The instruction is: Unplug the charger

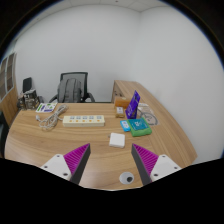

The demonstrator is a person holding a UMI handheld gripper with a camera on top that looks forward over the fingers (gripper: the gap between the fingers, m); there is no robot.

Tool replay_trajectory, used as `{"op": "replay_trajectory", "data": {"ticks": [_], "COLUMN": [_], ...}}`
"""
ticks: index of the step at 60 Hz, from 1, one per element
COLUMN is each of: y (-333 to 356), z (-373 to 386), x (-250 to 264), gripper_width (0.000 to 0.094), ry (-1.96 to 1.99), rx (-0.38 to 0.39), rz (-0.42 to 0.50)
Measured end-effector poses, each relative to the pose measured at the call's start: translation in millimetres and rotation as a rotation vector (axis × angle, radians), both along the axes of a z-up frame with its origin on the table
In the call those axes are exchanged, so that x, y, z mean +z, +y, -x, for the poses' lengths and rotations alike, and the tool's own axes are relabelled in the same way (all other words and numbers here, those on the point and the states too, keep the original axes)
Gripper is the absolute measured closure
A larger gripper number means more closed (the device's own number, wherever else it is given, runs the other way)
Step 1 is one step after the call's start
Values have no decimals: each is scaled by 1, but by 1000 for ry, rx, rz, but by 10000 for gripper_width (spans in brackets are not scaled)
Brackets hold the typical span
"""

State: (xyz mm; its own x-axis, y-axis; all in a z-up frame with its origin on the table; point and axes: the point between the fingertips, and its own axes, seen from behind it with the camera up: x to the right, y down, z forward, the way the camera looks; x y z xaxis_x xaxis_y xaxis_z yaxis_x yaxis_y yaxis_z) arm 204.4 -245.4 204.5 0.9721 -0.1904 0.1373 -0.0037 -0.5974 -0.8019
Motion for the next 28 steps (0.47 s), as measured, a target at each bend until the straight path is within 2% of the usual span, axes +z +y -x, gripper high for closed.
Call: {"op": "replay_trajectory", "data": {"ticks": [13,28], "y": [-28,-29], "z": [22,34], "x": [23,31], "gripper_width": [80,75], "ry": [-24,-14], "rx": [17,32], "rz": [-10,-28]}}
